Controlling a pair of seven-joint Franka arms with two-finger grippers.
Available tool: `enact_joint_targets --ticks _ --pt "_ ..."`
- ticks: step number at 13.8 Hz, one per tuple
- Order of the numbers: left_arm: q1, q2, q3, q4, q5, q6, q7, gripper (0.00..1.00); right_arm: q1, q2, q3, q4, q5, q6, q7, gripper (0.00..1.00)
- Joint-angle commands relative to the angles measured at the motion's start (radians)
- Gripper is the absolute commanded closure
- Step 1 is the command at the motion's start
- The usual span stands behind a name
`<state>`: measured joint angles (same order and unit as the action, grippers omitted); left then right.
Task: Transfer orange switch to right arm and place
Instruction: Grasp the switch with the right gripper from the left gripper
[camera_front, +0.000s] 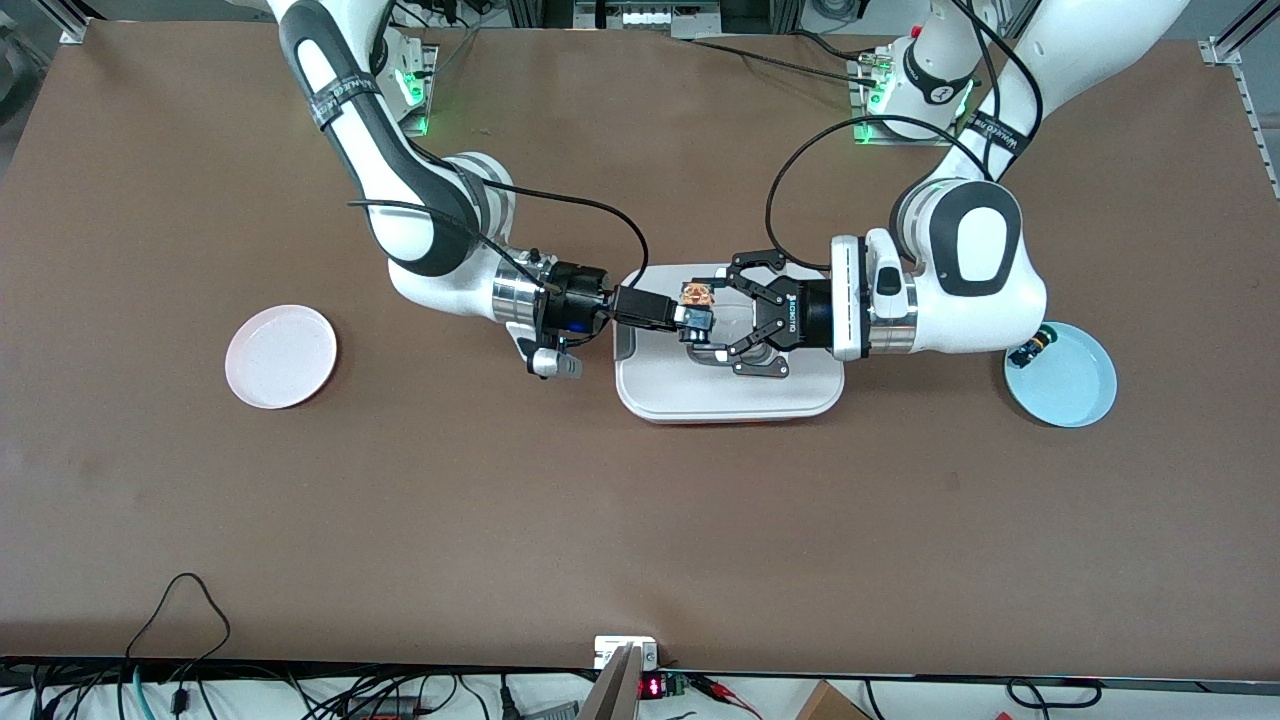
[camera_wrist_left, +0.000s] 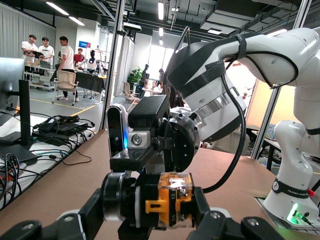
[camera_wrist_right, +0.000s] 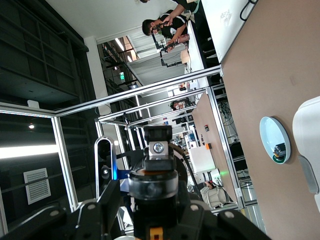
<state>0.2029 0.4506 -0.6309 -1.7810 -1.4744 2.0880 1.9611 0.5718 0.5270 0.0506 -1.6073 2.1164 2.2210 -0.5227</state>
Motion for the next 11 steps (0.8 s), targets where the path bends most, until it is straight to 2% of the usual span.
enact_joint_targets --ticks 1,3,7,10,11 --pt "0.007 -0.026 -0.01 -0.031 -0.037 0.01 0.041 0.79 0.005 -0.015 -0.005 -0.013 0.024 0.009 -0.023 0.49" --pt "0.004 -0.021 -0.01 -0.037 -0.037 0.01 0.041 0.79 0.006 -0.015 -0.005 -0.011 0.024 0.009 -0.023 0.51" --pt "0.003 -0.021 -0.01 -0.037 -0.037 0.009 0.039 0.79 0.007 -0.013 -0.005 -0.011 0.025 0.008 -0.025 0.67" --pt "0.004 -0.021 -0.01 -0.037 -0.037 0.009 0.036 0.77 0.007 -0.013 -0.005 -0.011 0.024 0.008 -0.03 0.84" --pt "0.004 -0.021 -0.01 -0.037 -0.037 0.007 0.038 0.57 0.007 -0.013 -0.006 -0.011 0.024 0.008 -0.03 0.92"
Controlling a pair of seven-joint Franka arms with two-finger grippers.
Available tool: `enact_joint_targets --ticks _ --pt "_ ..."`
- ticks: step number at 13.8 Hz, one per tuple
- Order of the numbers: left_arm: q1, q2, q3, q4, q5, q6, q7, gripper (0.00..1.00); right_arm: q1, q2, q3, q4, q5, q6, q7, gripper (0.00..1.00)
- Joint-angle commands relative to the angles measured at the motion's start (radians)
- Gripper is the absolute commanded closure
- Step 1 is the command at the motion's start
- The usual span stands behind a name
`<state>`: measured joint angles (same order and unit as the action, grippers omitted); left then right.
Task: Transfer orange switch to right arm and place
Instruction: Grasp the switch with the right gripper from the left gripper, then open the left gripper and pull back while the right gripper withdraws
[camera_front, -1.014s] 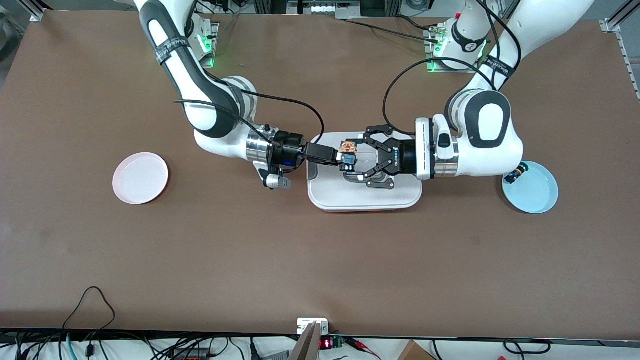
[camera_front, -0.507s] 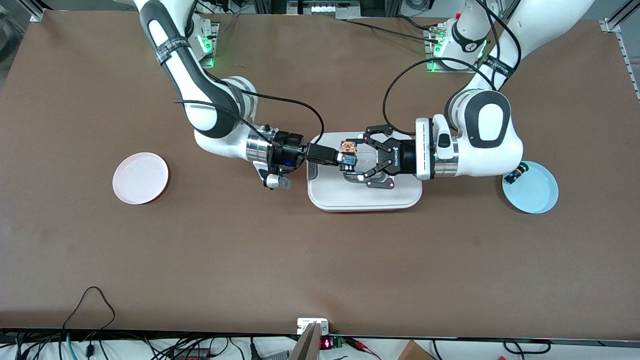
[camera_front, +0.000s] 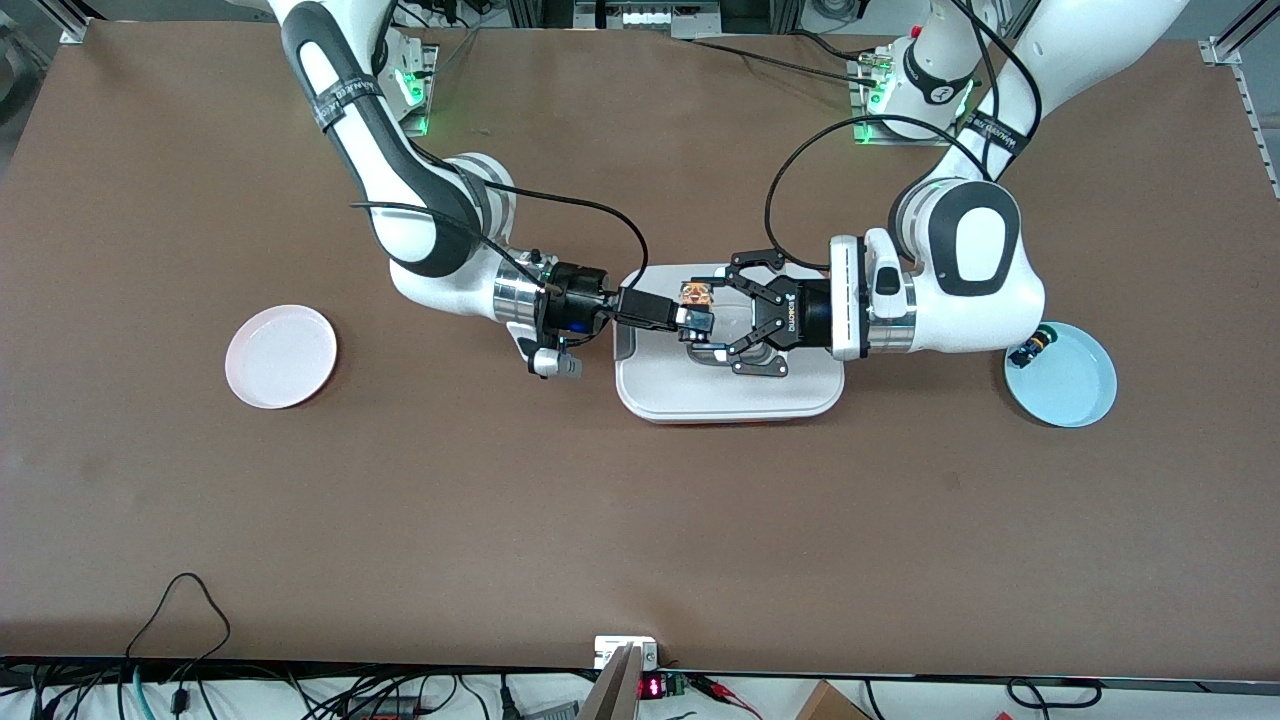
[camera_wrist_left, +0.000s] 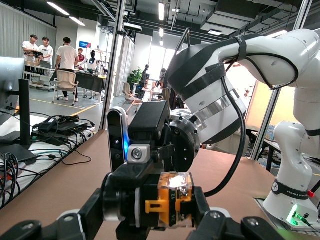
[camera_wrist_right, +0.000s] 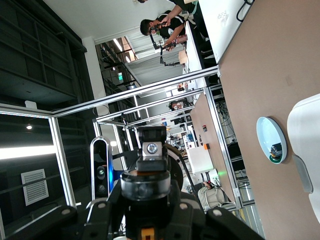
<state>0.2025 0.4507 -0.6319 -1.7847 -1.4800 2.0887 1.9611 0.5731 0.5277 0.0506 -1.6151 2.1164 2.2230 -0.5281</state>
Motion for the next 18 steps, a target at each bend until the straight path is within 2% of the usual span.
enact_joint_targets --ticks 1,6,9,10,12,14,18 --pt "0.006 -0.021 -0.008 -0.033 -0.029 0.007 0.045 0.02 0.004 -0.014 -0.005 -0.002 0.024 0.004 -0.024 1.0" --pt "0.018 -0.027 -0.009 -0.032 -0.028 0.001 0.03 0.0 -0.007 -0.014 -0.006 -0.002 0.022 -0.005 -0.021 1.0" --pt "0.044 -0.032 -0.005 -0.03 -0.013 -0.059 -0.029 0.0 -0.03 -0.014 -0.009 -0.002 0.013 -0.008 -0.017 1.0" --pt "0.054 -0.035 0.0 -0.024 0.022 -0.09 -0.056 0.0 -0.042 -0.014 -0.009 -0.002 0.008 -0.031 -0.013 1.0" --pt "0.095 -0.044 -0.009 -0.012 0.163 -0.113 -0.149 0.0 -0.061 -0.003 -0.009 -0.003 0.007 -0.068 -0.013 1.0" --pt "0.115 -0.075 -0.002 0.002 0.254 -0.195 -0.273 0.0 -0.074 -0.003 -0.009 -0.008 -0.001 -0.081 -0.013 1.0" --pt "0.15 -0.083 0.0 0.051 0.458 -0.278 -0.462 0.0 -0.169 -0.003 -0.009 -0.008 -0.148 -0.216 -0.006 1.0"
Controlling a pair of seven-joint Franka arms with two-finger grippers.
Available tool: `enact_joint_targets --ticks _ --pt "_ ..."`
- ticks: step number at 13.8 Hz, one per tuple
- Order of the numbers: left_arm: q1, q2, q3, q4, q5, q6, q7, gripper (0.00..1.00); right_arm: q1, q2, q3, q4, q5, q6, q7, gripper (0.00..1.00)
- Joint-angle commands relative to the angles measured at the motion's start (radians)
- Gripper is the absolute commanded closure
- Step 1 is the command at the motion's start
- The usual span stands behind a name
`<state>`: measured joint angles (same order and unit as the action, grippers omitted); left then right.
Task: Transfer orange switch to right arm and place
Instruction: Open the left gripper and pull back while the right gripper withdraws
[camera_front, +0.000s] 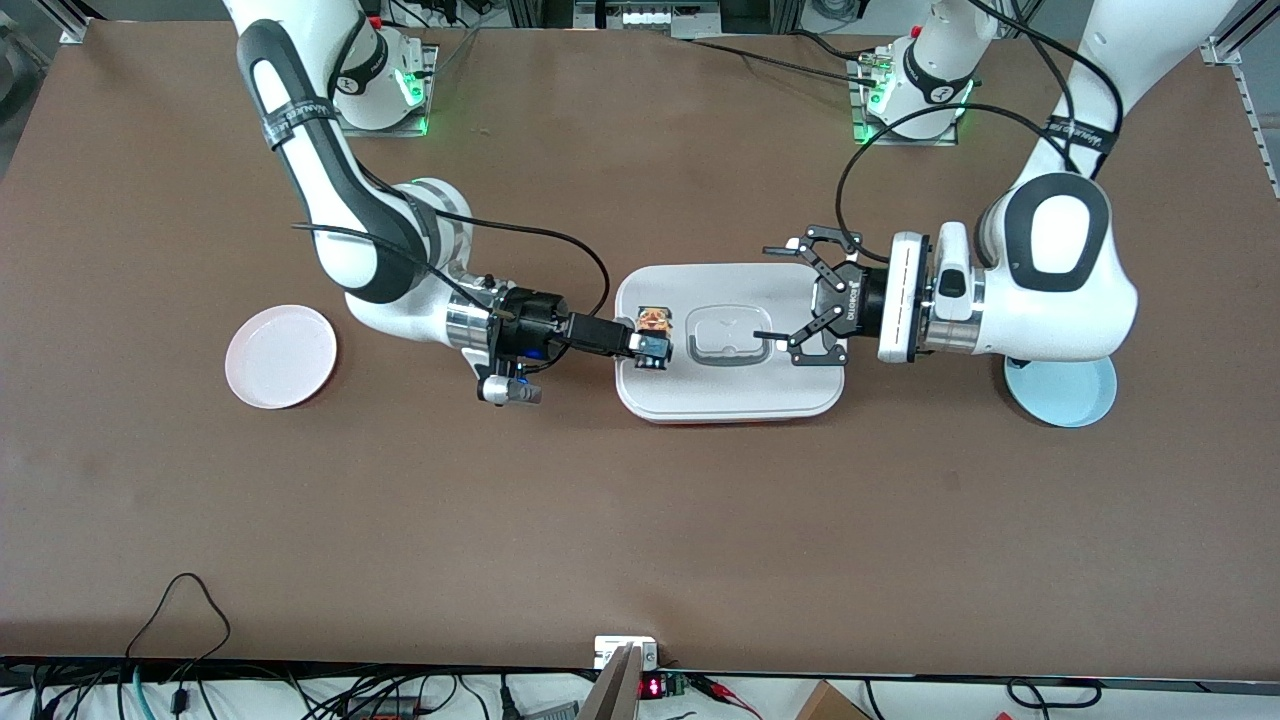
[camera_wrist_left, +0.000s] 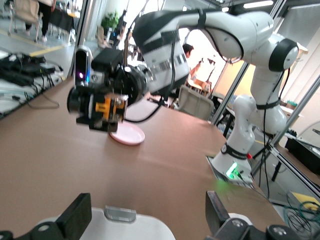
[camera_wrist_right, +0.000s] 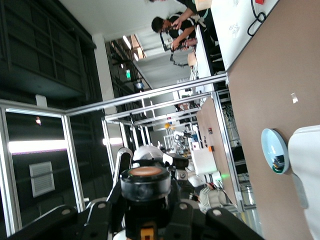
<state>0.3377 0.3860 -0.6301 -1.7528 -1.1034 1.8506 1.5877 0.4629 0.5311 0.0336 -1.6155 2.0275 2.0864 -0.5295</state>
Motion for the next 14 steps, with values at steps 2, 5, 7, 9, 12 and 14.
enact_joint_targets --ticks 2,5,7,9,12,14 --pt "0.04 -0.018 0.0 0.055 0.192 -0.117 -0.22 0.0 -0.131 -0.007 0.008 -0.007 -0.151 -0.197 0.005 1.0" --pt "0.078 -0.018 0.0 0.116 0.37 -0.241 -0.401 0.0 -0.246 -0.008 0.006 -0.001 -0.304 -0.377 0.045 1.0" --pt "0.089 -0.018 0.001 0.165 0.475 -0.322 -0.532 0.0 -0.314 -0.01 0.006 0.002 -0.41 -0.484 0.046 1.0" --pt "0.09 -0.016 -0.002 0.222 0.615 -0.396 -0.683 0.0 -0.384 -0.011 0.003 0.005 -0.501 -0.581 0.046 1.0" --pt "0.103 -0.016 0.003 0.283 0.799 -0.45 -0.865 0.0 -0.464 -0.017 0.002 0.032 -0.648 -0.695 0.046 1.0" --pt "0.103 -0.016 -0.003 0.331 0.955 -0.488 -0.957 0.0 -0.509 -0.019 0.0 0.069 -0.74 -0.782 0.054 1.0"
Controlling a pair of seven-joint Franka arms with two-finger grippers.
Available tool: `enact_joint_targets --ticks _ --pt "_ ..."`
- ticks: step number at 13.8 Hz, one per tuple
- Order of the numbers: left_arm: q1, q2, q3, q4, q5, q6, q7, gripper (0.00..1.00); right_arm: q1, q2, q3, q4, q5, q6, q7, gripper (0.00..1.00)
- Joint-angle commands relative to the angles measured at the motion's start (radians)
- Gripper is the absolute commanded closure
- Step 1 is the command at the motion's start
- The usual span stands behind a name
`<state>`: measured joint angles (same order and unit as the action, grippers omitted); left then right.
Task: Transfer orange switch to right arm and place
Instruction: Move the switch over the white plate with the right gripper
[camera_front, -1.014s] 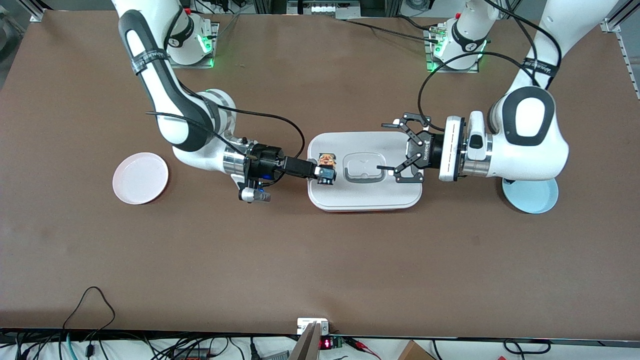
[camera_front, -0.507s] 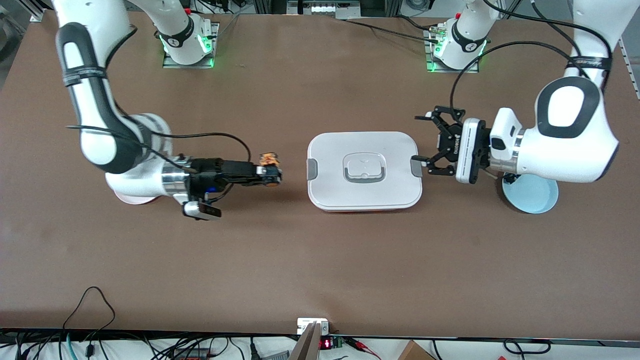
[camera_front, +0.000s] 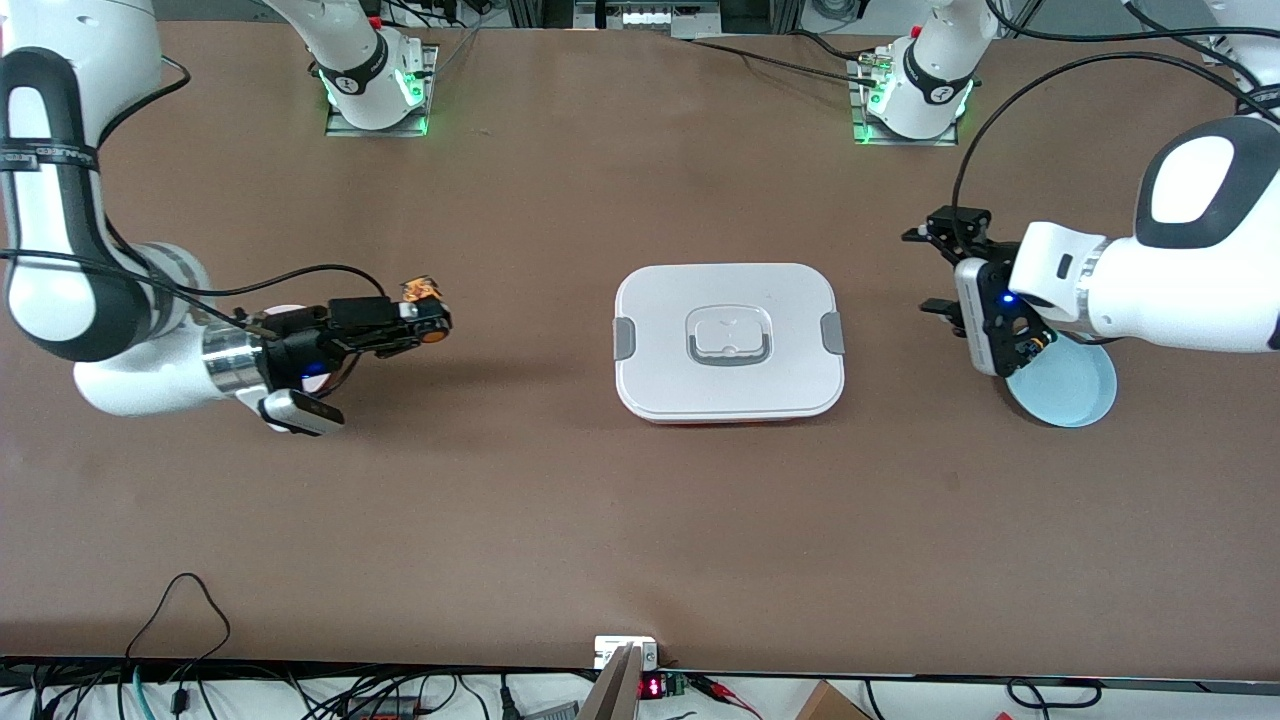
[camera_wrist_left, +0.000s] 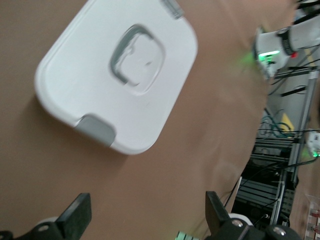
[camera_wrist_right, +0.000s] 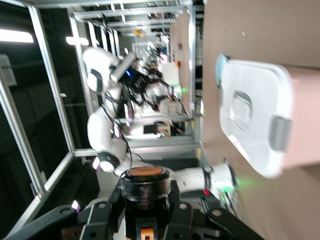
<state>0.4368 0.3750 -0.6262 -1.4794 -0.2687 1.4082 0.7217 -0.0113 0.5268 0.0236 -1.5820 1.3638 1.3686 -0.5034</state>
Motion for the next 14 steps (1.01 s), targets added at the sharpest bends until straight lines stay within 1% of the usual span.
enact_joint_targets --ticks 1,2,4,5,6,8,9,10,11,12,13,14 --pt "-0.001 -0.005 -0.016 0.071 0.205 -0.052 -0.128 0.0 -0.035 -0.034 -0.011 0.046 -0.127 -0.087 0.035 1.0" --pt "-0.006 -0.007 -0.02 0.08 0.274 -0.054 -0.171 0.0 -0.029 -0.053 -0.036 0.051 -0.197 -0.088 0.048 1.0" --pt "-0.013 -0.013 -0.027 0.093 0.405 -0.054 -0.225 0.0 -0.03 -0.1 -0.042 0.053 -0.338 -0.083 0.049 1.0" --pt "-0.027 -0.013 -0.032 0.117 0.478 -0.061 -0.226 0.0 -0.029 -0.125 -0.043 0.053 -0.414 -0.071 0.051 1.0" --pt "-0.036 -0.011 -0.032 0.141 0.523 -0.081 -0.226 0.0 -0.026 -0.154 -0.05 0.053 -0.499 -0.051 0.049 1.0" --pt "-0.043 -0.002 -0.007 0.206 0.537 -0.08 -0.228 0.0 0.01 -0.208 -0.071 0.053 -0.685 -0.005 0.049 1.0" --pt "-0.044 0.001 0.02 0.232 0.536 -0.074 -0.237 0.0 0.042 -0.229 -0.098 0.053 -0.756 0.009 0.048 1.0" --pt "-0.046 0.002 0.054 0.238 0.527 -0.042 -0.267 0.0 0.112 -0.241 -0.159 0.051 -0.826 0.021 0.049 1.0" --pt "-0.079 -0.022 0.113 0.228 0.51 0.041 -0.318 0.0 0.204 -0.251 -0.251 0.053 -0.892 0.038 0.051 1.0" --pt "-0.154 -0.05 0.21 0.206 0.479 0.13 -0.377 0.0 0.296 -0.255 -0.342 0.053 -0.963 0.067 0.054 1.0" --pt "-0.223 -0.074 0.308 0.189 0.436 0.17 -0.451 0.0 0.332 -0.257 -0.378 0.051 -1.026 0.098 0.062 1.0" --pt "-0.263 -0.09 0.375 0.177 0.383 0.172 -0.534 0.0 0.326 -0.263 -0.378 0.04 -1.069 0.133 0.069 1.0"
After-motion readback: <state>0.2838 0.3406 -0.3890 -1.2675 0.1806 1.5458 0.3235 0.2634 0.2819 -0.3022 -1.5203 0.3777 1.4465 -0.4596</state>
